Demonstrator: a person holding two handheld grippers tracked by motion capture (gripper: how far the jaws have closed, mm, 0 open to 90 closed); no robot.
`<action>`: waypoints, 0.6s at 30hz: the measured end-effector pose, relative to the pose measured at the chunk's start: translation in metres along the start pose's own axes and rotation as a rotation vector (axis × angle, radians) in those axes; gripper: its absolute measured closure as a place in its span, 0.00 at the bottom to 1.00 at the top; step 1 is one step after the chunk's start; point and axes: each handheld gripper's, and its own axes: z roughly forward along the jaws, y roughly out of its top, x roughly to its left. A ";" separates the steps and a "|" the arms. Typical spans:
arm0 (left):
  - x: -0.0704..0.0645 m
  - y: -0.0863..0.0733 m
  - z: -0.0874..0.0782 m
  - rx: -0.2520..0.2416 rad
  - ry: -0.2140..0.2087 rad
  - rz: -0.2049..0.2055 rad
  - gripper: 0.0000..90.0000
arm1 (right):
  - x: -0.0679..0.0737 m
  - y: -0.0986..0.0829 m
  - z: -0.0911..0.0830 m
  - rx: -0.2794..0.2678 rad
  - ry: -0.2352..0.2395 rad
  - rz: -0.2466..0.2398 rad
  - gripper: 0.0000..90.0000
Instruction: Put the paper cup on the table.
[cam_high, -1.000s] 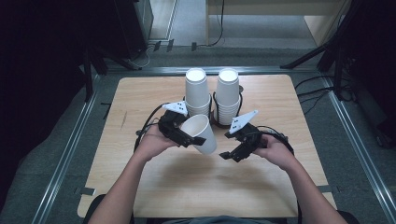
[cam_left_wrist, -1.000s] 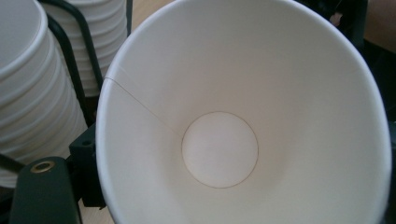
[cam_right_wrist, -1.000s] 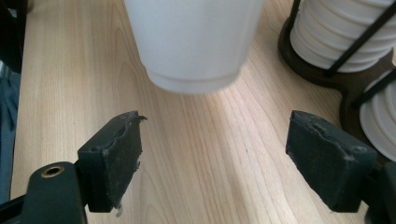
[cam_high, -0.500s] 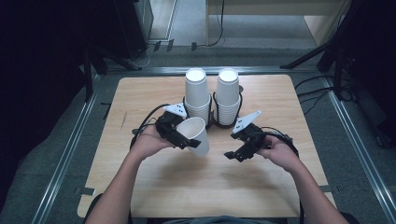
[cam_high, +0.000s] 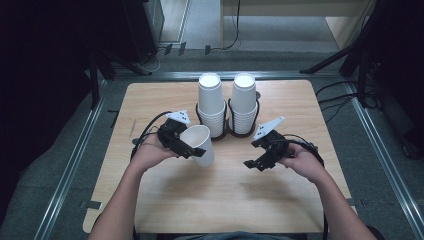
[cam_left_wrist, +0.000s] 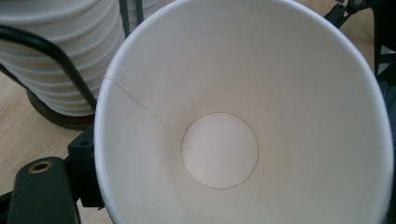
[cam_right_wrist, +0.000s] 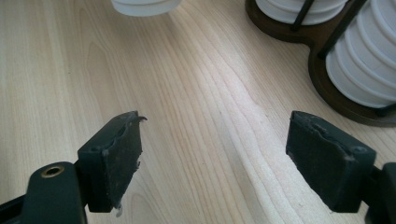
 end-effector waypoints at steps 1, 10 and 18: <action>0.001 -0.001 0.000 0.001 0.003 0.000 0.14 | -0.001 0.000 0.000 0.000 -0.004 0.004 0.21; 0.015 -0.015 -0.004 0.022 0.052 -0.024 0.14 | -0.007 -0.004 0.000 0.014 -0.017 0.012 0.21; 0.029 -0.026 -0.015 0.013 0.091 -0.073 0.13 | -0.008 -0.004 0.000 0.010 -0.028 0.003 0.21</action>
